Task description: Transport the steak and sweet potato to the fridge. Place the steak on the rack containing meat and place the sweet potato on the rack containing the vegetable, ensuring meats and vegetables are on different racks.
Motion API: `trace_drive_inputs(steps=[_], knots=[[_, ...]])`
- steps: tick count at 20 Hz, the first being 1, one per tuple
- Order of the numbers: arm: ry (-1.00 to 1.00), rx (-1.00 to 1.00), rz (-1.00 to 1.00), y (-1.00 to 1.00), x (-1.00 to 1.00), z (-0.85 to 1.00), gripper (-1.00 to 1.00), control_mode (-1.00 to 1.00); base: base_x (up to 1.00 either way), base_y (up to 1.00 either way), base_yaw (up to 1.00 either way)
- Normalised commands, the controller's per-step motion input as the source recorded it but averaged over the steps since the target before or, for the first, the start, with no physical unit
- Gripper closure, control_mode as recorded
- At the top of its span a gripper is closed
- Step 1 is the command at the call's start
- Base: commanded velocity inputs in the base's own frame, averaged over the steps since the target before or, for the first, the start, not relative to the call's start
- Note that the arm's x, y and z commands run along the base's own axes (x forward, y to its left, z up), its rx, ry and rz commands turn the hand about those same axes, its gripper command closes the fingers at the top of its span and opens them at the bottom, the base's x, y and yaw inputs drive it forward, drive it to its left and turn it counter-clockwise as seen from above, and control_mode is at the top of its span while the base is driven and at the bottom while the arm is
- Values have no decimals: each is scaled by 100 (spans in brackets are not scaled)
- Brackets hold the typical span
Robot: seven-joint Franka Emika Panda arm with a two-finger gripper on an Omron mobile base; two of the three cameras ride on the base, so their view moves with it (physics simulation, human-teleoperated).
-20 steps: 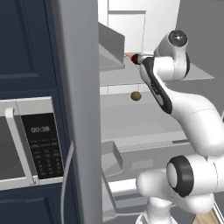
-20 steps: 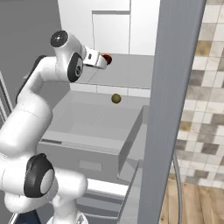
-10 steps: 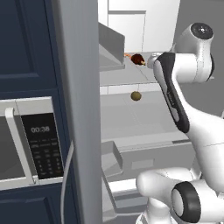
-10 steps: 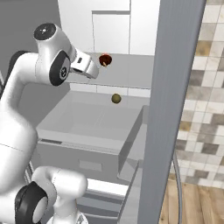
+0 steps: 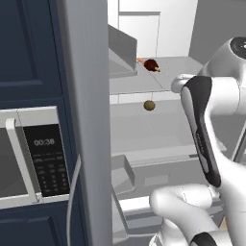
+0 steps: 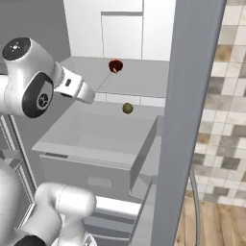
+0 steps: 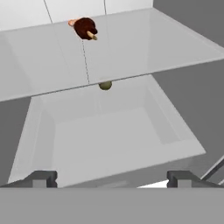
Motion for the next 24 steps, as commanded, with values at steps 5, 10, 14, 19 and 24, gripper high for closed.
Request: trace_drive_inputs(steps=[5,10,14,19,24], knots=[[-10,-6,3,16,-53,-34,-100,-100,0,0,0],[0,0,2,10,-45,-4,-100,100,-40,10,1],[0,0,0,0,0,0,-100,100,-100,35,5],[0,0,0,0,0,0,-100,100,-100,41,7],[0,0,0,0,0,0,-100,100,-100,27,0]])
